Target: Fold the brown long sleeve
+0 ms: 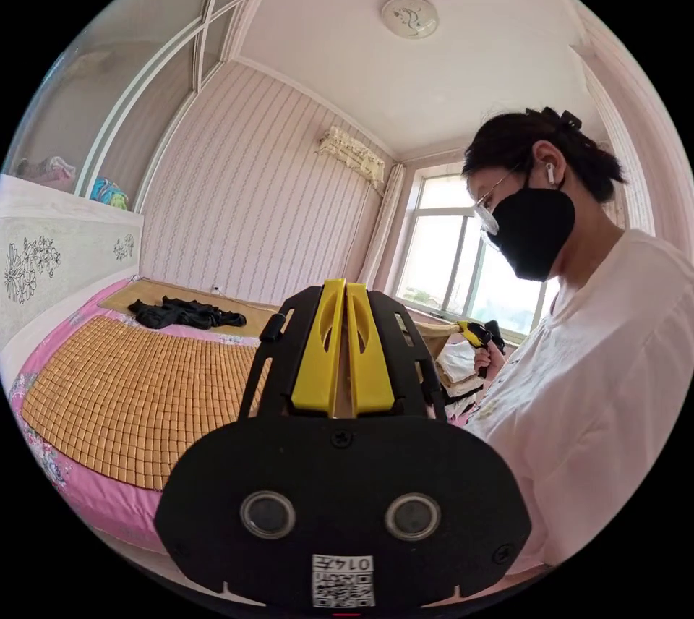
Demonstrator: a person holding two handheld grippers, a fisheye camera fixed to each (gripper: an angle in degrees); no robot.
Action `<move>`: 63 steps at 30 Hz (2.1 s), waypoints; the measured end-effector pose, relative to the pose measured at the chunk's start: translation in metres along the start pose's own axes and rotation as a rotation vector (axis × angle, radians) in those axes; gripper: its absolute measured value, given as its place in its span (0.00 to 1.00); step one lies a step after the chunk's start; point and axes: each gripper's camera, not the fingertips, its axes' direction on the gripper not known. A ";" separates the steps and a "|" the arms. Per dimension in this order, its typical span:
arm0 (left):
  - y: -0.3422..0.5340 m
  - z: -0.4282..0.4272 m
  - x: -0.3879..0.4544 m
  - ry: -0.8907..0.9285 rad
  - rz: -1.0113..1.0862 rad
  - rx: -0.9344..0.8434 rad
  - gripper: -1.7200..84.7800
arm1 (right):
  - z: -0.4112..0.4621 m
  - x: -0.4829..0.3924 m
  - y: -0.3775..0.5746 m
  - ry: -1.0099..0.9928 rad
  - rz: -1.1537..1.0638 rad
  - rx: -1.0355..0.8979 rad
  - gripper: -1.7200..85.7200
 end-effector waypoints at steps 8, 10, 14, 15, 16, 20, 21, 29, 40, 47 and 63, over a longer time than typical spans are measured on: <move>-0.046 -0.033 0.021 -0.033 0.141 0.108 0.01 | -0.008 -0.050 -0.026 -0.038 -0.262 0.007 0.02; -0.042 -0.011 0.002 -0.078 0.093 0.037 0.01 | 0.005 -0.027 -0.031 0.090 -0.157 -0.082 0.02; 0.012 0.113 -0.090 -0.238 -0.121 -0.336 0.01 | 0.065 0.077 -0.026 0.406 0.168 -0.353 0.02; 0.022 0.133 -0.107 -0.251 -0.161 -0.386 0.01 | 0.084 0.107 -0.029 0.445 0.225 -0.409 0.02; 0.034 0.168 -0.142 -0.265 -0.261 -0.443 0.01 | 0.093 0.120 -0.034 0.443 0.243 -0.413 0.02; -0.088 0.226 -0.160 -0.267 -0.180 -0.205 0.01 | 0.130 0.116 -0.158 0.404 0.121 -0.253 0.02; -0.115 0.227 -0.153 -0.274 -0.135 -0.157 0.01 | 0.131 0.087 -0.202 0.429 -0.002 -0.157 0.02; -0.207 0.190 -0.120 -0.237 0.035 0.150 0.01 | 0.134 -0.002 -0.261 0.480 -0.365 0.024 0.02; 0.167 0.245 -0.233 -0.450 -0.341 -0.711 0.01 | 0.171 0.241 0.003 0.641 0.451 -0.560 0.02; 0.301 0.247 -0.276 -0.505 -0.577 -1.018 0.01 | 0.185 0.295 0.104 0.664 0.741 -0.766 0.02; 0.359 0.266 -0.266 -0.531 -0.405 -1.152 0.01 | 0.173 0.294 0.105 0.725 0.743 -0.801 0.03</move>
